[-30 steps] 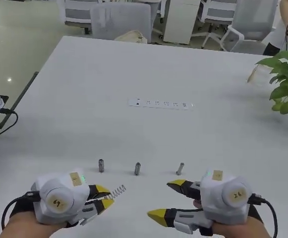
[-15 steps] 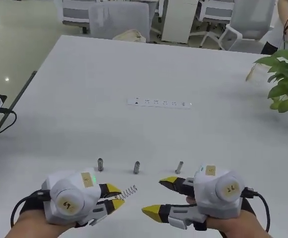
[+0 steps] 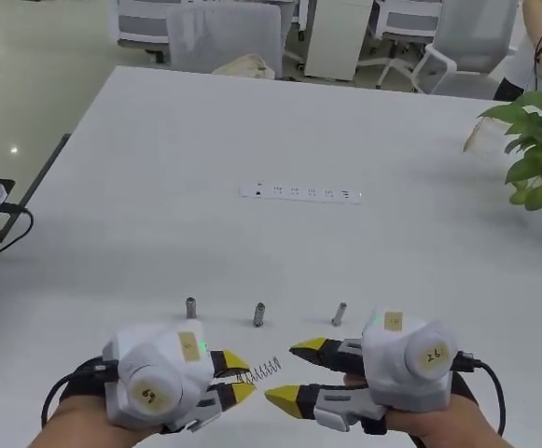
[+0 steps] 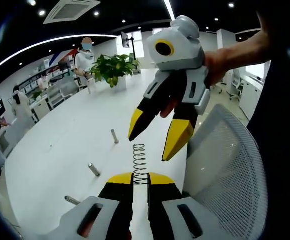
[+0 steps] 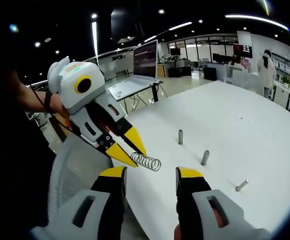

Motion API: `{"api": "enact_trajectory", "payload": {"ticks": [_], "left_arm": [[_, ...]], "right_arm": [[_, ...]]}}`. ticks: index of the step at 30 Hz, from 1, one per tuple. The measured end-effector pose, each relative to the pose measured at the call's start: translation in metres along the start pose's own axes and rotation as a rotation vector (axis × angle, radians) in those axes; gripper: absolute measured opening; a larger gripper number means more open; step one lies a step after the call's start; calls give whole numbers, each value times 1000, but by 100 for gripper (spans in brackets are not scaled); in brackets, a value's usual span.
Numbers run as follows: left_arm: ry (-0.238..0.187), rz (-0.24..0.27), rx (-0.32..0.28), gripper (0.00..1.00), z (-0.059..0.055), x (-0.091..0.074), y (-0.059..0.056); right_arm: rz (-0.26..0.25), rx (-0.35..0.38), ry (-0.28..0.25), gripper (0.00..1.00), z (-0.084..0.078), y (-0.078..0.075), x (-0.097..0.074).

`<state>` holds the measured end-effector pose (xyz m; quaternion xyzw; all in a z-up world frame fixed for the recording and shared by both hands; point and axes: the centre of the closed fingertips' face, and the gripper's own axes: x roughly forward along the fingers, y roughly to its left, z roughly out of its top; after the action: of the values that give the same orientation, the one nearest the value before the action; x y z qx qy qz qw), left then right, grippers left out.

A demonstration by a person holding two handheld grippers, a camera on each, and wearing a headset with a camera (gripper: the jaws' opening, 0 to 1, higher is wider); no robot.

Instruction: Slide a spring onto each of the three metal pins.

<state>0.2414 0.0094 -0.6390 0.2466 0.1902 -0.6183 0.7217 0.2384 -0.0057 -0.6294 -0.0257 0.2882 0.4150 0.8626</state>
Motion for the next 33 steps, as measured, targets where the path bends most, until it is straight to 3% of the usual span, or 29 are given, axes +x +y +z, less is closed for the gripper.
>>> {"api": "enact_trajectory", "payload": {"ticks": [5,10,17,28,33], "left_arm": [[0,-17,26,2,3,1,-3],[26,-32,96,2,1,2,-7],[39,-43,112,2,-3,1,-8],[55,-54,142,2,-4,4,-9],[46,-50,135,2,0,9,-6]], "right_arm": [[24,15,-8,29,0,4,2],[50,13,-3,21,-2,9,5],[66,25,-20,11,1,9,3],[82,17,-1,10,1,10,3],[83,-27,25,10,7,10,2]]}}
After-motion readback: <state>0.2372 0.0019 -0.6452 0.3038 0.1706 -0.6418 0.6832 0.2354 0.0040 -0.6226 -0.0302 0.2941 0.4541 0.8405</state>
